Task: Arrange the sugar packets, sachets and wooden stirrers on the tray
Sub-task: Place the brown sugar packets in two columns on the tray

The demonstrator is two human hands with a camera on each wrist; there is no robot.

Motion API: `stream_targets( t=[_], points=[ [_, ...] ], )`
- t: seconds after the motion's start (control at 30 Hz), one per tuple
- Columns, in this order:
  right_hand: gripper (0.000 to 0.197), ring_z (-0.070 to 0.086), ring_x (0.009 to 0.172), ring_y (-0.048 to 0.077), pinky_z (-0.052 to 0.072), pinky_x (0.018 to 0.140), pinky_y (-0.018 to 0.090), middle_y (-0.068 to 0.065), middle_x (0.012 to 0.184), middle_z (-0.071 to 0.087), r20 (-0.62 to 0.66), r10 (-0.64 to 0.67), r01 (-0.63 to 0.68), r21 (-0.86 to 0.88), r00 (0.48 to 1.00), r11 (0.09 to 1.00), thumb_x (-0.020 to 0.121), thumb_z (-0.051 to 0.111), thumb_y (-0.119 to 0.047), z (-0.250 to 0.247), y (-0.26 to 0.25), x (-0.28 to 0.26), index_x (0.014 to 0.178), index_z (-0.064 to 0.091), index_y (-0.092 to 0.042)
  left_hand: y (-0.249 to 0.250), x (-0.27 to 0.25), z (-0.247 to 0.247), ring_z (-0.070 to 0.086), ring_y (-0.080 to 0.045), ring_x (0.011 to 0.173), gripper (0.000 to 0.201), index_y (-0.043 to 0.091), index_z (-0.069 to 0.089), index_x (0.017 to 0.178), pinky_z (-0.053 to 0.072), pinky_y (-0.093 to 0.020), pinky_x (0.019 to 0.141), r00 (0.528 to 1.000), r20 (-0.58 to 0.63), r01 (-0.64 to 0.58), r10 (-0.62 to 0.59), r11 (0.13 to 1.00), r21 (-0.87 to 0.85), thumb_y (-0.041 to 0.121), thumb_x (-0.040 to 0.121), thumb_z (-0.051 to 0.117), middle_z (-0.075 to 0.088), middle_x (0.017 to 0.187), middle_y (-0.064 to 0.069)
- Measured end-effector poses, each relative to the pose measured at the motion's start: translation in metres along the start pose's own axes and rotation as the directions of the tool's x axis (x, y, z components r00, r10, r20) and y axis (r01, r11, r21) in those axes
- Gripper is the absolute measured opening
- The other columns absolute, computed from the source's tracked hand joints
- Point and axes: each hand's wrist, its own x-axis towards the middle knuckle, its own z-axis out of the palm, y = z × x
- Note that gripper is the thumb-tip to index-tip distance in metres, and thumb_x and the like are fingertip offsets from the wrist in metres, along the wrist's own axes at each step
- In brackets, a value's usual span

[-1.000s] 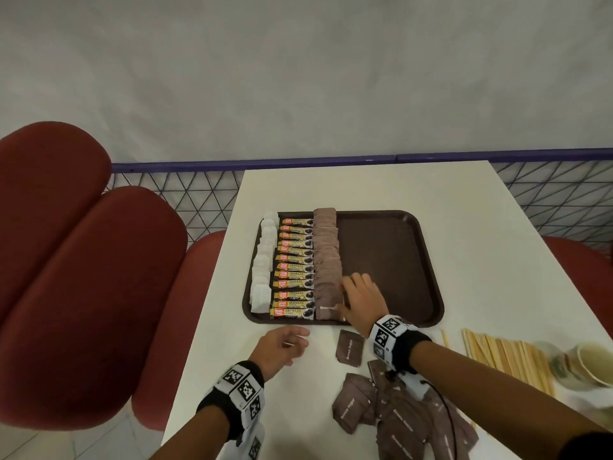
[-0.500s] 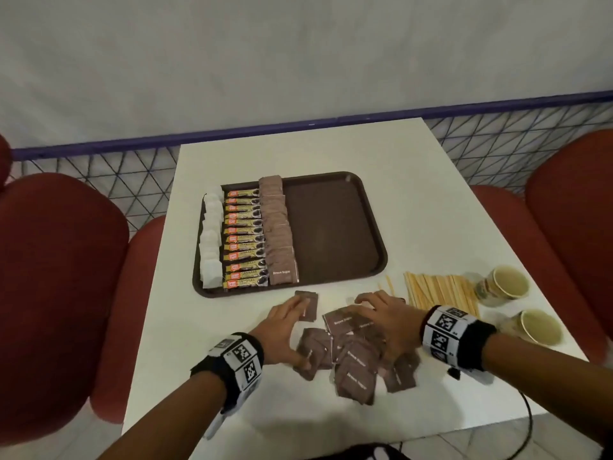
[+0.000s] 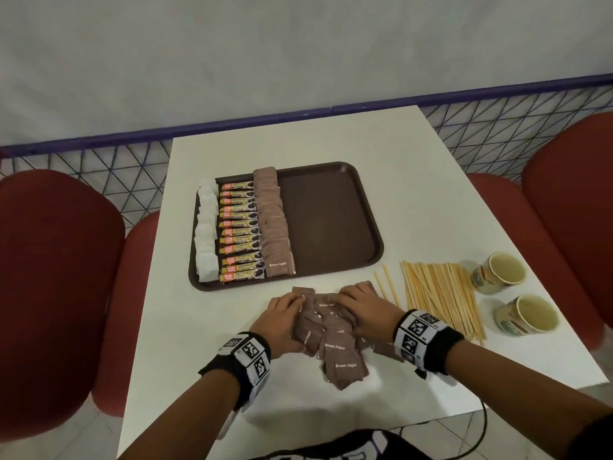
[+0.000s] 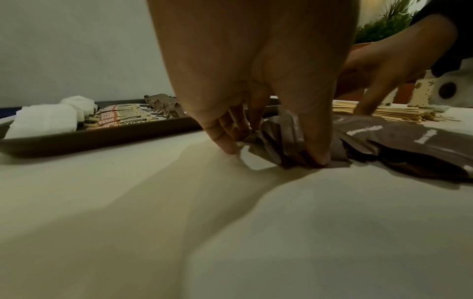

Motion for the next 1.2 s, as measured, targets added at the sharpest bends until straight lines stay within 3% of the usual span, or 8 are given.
stream_targets(
  t=[0.13,0.23,0.43,0.6,0.77,0.97,1.07,1.2],
  points=[
    [0.059,0.031,0.129,0.022,0.022,0.11,0.02,0.008,0.136,0.038,-0.206,0.021,0.034,0.261,0.978,0.965,0.082,0.053,-0.002,-0.001,-0.001,-0.003,0.138,0.037,-0.014,-0.003,-0.001,-0.003,0.024,-0.021,0.134,0.085,0.017,0.023,0.147,0.025,-0.029,0.112,1.0,-0.02,0.014,-0.016,0.995,-0.095,0.033,0.078,0.071,0.021,0.151,-0.002],
    [0.05,0.035,0.122,0.017,0.027,0.107,0.022,0.003,0.132,0.042,-0.269,0.118,-0.023,0.33,0.956,0.944,0.086,0.055,-0.011,-0.01,0.006,-0.017,0.134,0.042,-0.018,-0.004,-0.002,-0.002,0.025,-0.021,0.133,0.085,0.017,0.024,0.147,0.026,-0.027,0.111,0.999,-0.029,0.027,-0.031,0.989,-0.147,0.03,0.078,0.071,0.023,0.15,-0.002],
    [0.072,0.036,0.117,0.02,0.041,0.097,0.028,0.004,0.13,0.037,0.018,0.165,-0.165,0.03,0.986,0.986,0.081,0.065,-0.022,0.001,0.019,-0.049,0.141,0.025,-0.017,-0.007,0.0,-0.001,0.025,-0.022,0.132,0.092,0.018,0.023,0.147,0.025,-0.028,0.111,0.998,-0.021,0.047,-0.052,0.983,-0.177,0.029,0.072,0.077,0.024,0.147,-0.003],
    [0.068,0.043,0.112,0.021,0.041,0.099,0.035,0.004,0.123,0.041,-0.015,0.125,-0.119,0.219,0.992,0.968,0.086,0.062,-0.027,0.016,0.016,-0.051,0.142,0.024,-0.023,-0.004,0.002,0.0,0.024,-0.024,0.132,0.094,0.017,0.024,0.146,0.025,-0.029,0.111,0.998,-0.019,0.063,-0.068,0.982,-0.18,0.028,0.07,0.078,0.024,0.146,-0.003],
    [0.065,0.042,0.114,0.019,0.036,0.097,0.025,0.0,0.125,0.041,-0.117,0.092,-0.049,0.33,0.989,0.943,0.085,0.062,-0.017,0.019,0.009,-0.03,0.141,0.029,-0.019,-0.003,0.002,0.001,0.024,-0.023,0.131,0.093,0.02,0.025,0.145,0.026,-0.03,0.109,0.996,-0.018,0.079,-0.085,0.974,-0.211,0.025,0.069,0.079,0.026,0.145,-0.002],
    [0.044,0.046,0.108,0.01,0.033,0.082,-0.003,-0.003,0.114,0.04,-0.26,0.173,0.002,0.559,0.95,0.829,0.086,0.052,0.003,0.001,0.002,-0.014,0.128,0.046,-0.009,-0.005,0.003,0.0,0.035,-0.022,0.128,0.084,0.02,0.037,0.139,0.032,-0.028,0.107,0.995,-0.04,0.077,-0.094,0.948,-0.309,0.02,0.068,0.08,0.034,0.138,-0.004],
    [0.042,0.047,0.1,0.014,0.036,0.079,0.003,0.0,0.108,0.044,-0.33,0.258,-0.052,0.523,0.908,0.85,0.079,0.044,0.014,-0.008,0.008,-0.006,0.114,0.056,-0.006,-0.008,0.003,0.001,0.035,-0.022,0.128,0.076,0.016,0.043,0.135,0.032,-0.027,0.107,0.994,-0.046,0.083,-0.102,0.946,-0.315,0.02,0.069,0.079,0.035,0.136,-0.006],
    [0.04,0.046,0.113,0.023,0.04,0.096,0.028,0.01,0.12,0.049,-0.319,0.31,-0.142,0.455,0.895,0.879,0.08,0.045,0.011,-0.009,0.013,0.007,0.115,0.055,-0.005,-0.009,0.003,0.003,0.029,-0.024,0.129,0.077,0.015,0.042,0.135,0.028,-0.025,0.107,0.988,-0.083,0.095,-0.128,0.942,-0.323,0.022,0.068,0.08,0.029,0.138,-0.007]
  ],
)
